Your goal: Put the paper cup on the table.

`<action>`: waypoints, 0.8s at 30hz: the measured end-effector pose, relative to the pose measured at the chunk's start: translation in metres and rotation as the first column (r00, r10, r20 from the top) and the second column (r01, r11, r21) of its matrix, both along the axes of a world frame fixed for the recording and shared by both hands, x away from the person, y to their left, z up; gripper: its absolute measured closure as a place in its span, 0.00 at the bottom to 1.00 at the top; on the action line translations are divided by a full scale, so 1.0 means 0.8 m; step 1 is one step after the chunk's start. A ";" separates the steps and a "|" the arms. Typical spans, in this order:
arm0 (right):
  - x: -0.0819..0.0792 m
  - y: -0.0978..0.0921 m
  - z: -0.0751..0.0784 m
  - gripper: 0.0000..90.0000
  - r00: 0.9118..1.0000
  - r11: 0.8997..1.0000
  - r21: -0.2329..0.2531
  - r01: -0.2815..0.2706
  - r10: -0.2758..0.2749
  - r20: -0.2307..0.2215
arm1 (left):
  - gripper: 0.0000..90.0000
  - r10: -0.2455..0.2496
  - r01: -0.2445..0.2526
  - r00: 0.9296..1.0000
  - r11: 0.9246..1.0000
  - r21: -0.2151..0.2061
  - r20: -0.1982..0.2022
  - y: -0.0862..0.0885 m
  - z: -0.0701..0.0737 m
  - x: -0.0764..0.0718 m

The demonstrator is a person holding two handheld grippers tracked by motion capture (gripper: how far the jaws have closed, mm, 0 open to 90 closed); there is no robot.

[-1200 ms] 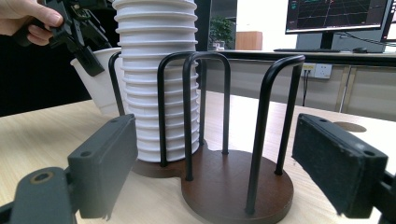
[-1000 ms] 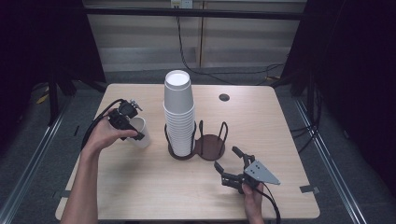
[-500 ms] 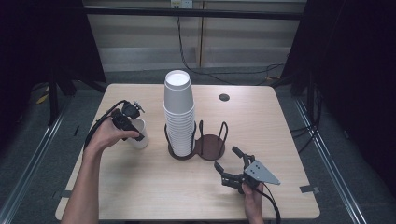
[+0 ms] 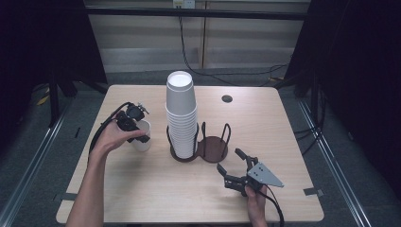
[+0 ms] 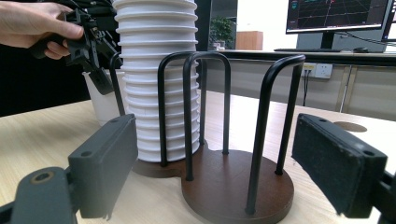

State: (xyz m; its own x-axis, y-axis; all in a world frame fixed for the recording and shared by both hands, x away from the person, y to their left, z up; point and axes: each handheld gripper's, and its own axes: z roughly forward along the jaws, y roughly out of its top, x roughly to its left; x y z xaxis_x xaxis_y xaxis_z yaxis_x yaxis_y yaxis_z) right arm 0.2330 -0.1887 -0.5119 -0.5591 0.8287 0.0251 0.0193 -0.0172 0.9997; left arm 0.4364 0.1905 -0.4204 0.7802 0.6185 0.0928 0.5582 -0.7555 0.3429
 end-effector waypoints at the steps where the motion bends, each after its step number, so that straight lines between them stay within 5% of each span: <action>1: 0.000 0.000 0.000 0.15 1.000 1.000 0.000 0.000 0.000 0.000 | 0.07 0.000 0.000 1.000 1.000 -0.006 -0.003 0.000 -0.001 0.000; 12: 0.000 0.000 0.000 0.15 1.000 1.000 0.000 0.000 0.000 0.000 | 0.06 0.002 -0.002 1.000 0.999 -0.048 0.004 0.006 -0.007 -0.001; 17: 0.000 0.000 0.000 0.15 1.000 1.000 0.000 0.000 0.000 0.000 | 0.06 0.031 -0.028 0.999 0.993 -0.112 0.024 0.012 -0.012 -0.004; 24: 0.000 0.000 0.000 0.15 1.000 1.000 0.000 0.000 0.000 0.000 | 0.06 0.031 -0.028 0.999 0.994 -0.103 0.022 0.016 -0.022 -0.008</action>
State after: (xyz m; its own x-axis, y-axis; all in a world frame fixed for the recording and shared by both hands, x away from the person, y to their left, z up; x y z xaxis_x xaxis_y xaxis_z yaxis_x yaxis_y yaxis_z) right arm 0.2330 -0.1887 -0.5119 -0.5590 0.8288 0.0254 0.0195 -0.0175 0.9997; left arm 0.4303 0.2029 -0.4382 0.7598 0.6485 0.0455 0.5706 -0.6989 0.4312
